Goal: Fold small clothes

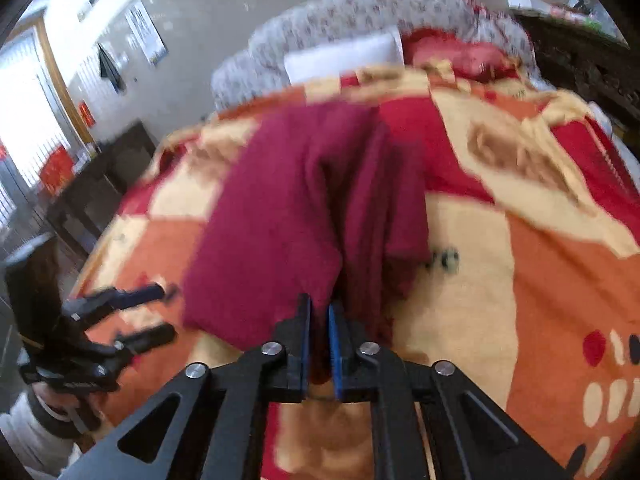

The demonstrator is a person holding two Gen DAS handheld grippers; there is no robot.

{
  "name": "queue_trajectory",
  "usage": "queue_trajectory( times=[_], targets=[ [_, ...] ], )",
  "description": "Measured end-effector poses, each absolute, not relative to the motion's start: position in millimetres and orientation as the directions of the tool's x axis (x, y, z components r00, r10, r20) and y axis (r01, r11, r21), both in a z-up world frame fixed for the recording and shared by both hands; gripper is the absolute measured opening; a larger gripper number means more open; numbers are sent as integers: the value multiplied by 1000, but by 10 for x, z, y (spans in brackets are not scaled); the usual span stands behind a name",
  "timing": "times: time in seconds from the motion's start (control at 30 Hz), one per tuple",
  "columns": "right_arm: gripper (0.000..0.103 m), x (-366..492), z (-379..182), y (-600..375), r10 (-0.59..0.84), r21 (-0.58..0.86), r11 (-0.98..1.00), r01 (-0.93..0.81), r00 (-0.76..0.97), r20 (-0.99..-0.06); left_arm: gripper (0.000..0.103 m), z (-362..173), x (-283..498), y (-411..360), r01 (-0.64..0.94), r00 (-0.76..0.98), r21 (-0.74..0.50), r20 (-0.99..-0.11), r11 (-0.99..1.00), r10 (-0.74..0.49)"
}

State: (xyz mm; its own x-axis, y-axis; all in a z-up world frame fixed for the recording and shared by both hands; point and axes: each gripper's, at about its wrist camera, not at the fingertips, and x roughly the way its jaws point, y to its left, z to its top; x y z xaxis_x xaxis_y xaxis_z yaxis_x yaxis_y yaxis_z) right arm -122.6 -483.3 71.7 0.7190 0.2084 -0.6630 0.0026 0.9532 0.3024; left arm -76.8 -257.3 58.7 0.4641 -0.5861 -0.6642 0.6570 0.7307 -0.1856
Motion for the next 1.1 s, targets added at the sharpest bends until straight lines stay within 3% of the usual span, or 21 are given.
queue_trajectory(
  times=[0.07, 0.17, 0.33, 0.4, 0.63, 0.83, 0.93, 1.1],
  targets=[
    [44, -1205, 901, -4779, 209, 301, 954, -19, 760, -615, 76, 661, -720, -2632, 654, 473, -193, -650, 731, -595],
    [45, -974, 1029, -4707, 150, 252, 968, 9, 781, -606, 76, 721, -650, -2731, 648, 488, -199, -633, 735, -601],
    [44, -462, 906, -4832, 138, 309, 948, 82, 766, -628, 76, 645, -529, -2893, 648, 455, -228, -649, 727, -610],
    [12, -279, 771, -4865, 124, 296, 949, 105, 740, -661, 76, 592, -502, -2958, 650, 444, -227, -662, 726, -604],
    [10, -265, 704, -4885, -19, 102, 988, 118, 740, -673, 85, 388, -373, -3063, 629, 410, -279, -674, 726, -614],
    [10, -286, 629, -5043, 26, 186, 974, 132, 748, -663, 86, 334, -331, -3024, 604, 404, -299, -685, 739, -607],
    [17, -391, 722, -4996, 60, 221, 969, 113, 756, -651, 86, 390, -358, -3007, 599, 428, -281, -679, 750, -596],
    [17, -659, 872, -4859, 48, 196, 975, 104, 765, -643, 86, 436, -402, -2980, 594, 439, -272, -679, 757, -589]
  ],
)
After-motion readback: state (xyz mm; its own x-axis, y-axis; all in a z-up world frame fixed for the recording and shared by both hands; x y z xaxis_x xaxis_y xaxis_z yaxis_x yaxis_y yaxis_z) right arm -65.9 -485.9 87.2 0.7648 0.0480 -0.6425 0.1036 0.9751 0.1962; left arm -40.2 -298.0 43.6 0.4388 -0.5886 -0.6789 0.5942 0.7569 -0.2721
